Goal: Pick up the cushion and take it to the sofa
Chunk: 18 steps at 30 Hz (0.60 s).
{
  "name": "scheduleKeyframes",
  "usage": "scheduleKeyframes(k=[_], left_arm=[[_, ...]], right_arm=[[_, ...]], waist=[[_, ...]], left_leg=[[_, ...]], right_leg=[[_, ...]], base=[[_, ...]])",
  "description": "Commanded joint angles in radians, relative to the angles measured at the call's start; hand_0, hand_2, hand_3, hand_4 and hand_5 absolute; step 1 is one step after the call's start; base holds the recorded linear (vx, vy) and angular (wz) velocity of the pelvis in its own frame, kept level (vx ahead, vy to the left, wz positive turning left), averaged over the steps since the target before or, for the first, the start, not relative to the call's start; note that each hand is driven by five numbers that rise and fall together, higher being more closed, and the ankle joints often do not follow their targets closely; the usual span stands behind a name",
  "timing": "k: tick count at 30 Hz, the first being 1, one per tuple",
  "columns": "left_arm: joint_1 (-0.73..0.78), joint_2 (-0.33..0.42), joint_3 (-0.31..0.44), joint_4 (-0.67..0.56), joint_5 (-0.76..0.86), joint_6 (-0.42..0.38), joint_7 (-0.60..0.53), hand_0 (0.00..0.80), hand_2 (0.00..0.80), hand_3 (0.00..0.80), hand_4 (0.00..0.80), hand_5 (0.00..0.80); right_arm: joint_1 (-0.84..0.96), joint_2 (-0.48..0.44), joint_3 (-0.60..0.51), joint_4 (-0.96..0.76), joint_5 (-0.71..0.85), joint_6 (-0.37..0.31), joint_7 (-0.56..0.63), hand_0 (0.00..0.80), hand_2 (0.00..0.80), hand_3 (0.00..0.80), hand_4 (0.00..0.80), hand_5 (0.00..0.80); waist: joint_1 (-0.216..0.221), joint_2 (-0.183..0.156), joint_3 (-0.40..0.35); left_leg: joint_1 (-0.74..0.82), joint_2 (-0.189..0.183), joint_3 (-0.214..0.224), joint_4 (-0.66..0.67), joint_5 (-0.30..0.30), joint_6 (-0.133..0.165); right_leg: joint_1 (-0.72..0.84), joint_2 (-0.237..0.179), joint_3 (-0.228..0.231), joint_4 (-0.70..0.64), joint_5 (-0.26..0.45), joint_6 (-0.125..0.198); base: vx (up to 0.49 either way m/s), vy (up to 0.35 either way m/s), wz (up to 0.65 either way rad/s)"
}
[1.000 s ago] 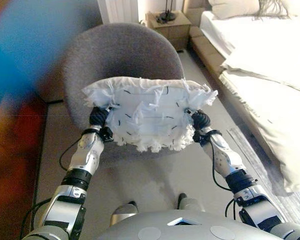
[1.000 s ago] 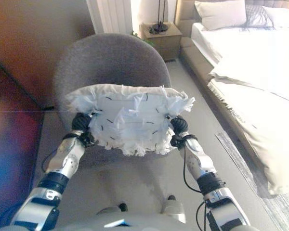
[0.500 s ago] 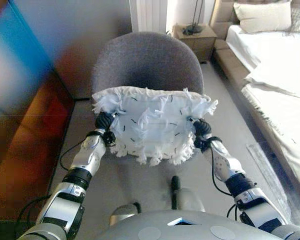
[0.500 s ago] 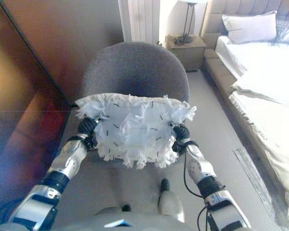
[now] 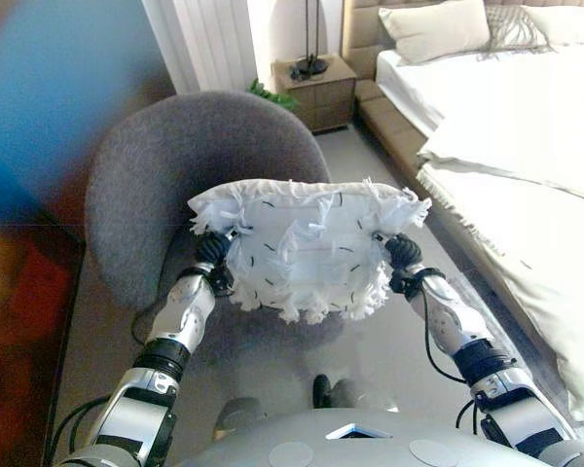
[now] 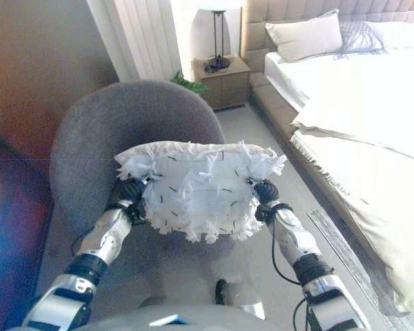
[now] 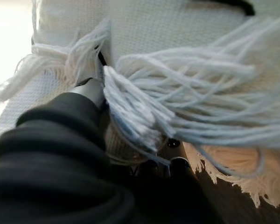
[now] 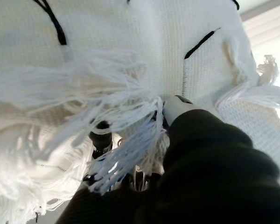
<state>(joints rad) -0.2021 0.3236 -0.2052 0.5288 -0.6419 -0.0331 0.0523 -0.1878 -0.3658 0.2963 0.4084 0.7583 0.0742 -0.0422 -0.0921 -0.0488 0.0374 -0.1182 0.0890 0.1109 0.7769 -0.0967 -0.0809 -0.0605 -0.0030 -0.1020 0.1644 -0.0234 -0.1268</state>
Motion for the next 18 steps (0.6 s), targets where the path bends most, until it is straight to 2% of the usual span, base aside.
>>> scheduleKeyframes(k=[1, 3, 6, 11, 15, 18], left_arm=[[-0.046, 0.024, 0.054, -0.106, -0.015, -0.088, -0.031, 0.800, 0.800, 0.800, 0.800, 0.800], [-0.052, 0.028, 0.067, -0.090, -0.033, -0.078, -0.041, 0.800, 0.800, 0.800, 0.800, 0.800], [-0.071, 0.019, 0.066, -0.064, -0.033, -0.071, -0.044, 0.800, 0.800, 0.800, 0.800, 0.800], [-0.104, -0.001, 0.046, 0.007, -0.027, -0.087, -0.055, 0.800, 0.800, 0.800, 0.800, 0.800], [-0.122, 0.006, 0.037, 0.037, -0.020, -0.102, -0.058, 0.800, 0.800, 0.800, 0.800, 0.800], [-0.152, 0.013, 0.019, 0.049, -0.011, -0.116, -0.042, 0.800, 0.800, 0.800, 0.800, 0.800]], right_arm=[[-0.077, 0.061, 0.031, -0.074, 0.044, -0.040, 0.052, 0.800, 0.800, 0.800, 0.800, 0.800], [-0.093, 0.068, 0.037, -0.073, 0.039, -0.018, 0.034, 0.800, 0.800, 0.800, 0.800, 0.800], [-0.114, 0.072, 0.044, -0.063, 0.035, -0.015, 0.011, 0.800, 0.800, 0.800, 0.800, 0.800], [-0.136, 0.070, 0.041, -0.046, 0.039, 0.000, 0.000, 0.800, 0.800, 0.800, 0.800, 0.800], [-0.135, 0.072, 0.040, -0.046, 0.052, 0.025, 0.006, 0.800, 0.800, 0.800, 0.800, 0.800], [-0.147, 0.078, 0.044, -0.023, 0.055, 0.016, 0.007, 0.800, 0.800, 0.800, 0.800, 0.800]], waist=[[0.028, -0.027, -0.037], [0.034, -0.018, -0.041], [0.037, -0.001, -0.048], [0.049, 0.023, -0.063], [0.052, 0.033, -0.072], [0.053, 0.040, -0.067]], left_leg=[[0.035, 0.020, 0.050, -0.182, 0.211, 0.026], [0.040, 0.032, 0.043, -0.307, 0.245, 0.013], [0.045, 0.048, 0.036, -0.481, 0.263, 0.002], [0.070, 0.043, -0.004, -0.712, 0.233, -0.012], [0.083, 0.026, 0.009, -0.760, 0.201, -0.006], [0.076, 0.006, 0.015, -0.737, 0.173, 0.013]], right_leg=[[0.058, -0.071, 0.012, -0.070, 0.065, 0.103], [0.075, -0.070, 0.029, -0.065, 0.051, 0.109], [0.092, -0.075, 0.048, -0.072, 0.039, 0.125], [0.141, -0.105, 0.050, -0.087, 0.013, 0.165], [0.160, -0.126, 0.037, -0.077, -0.007, 0.184], [0.139, -0.147, 0.026, -0.021, -0.031, 0.196]], base=[[0.229, 0.073, -0.20], [0.226, 0.119, -0.24], [0.200, 0.183, -0.21], [0.186, 0.190, 0.00], [0.156, 0.193, -0.17], [0.093, 0.203, -0.12]])
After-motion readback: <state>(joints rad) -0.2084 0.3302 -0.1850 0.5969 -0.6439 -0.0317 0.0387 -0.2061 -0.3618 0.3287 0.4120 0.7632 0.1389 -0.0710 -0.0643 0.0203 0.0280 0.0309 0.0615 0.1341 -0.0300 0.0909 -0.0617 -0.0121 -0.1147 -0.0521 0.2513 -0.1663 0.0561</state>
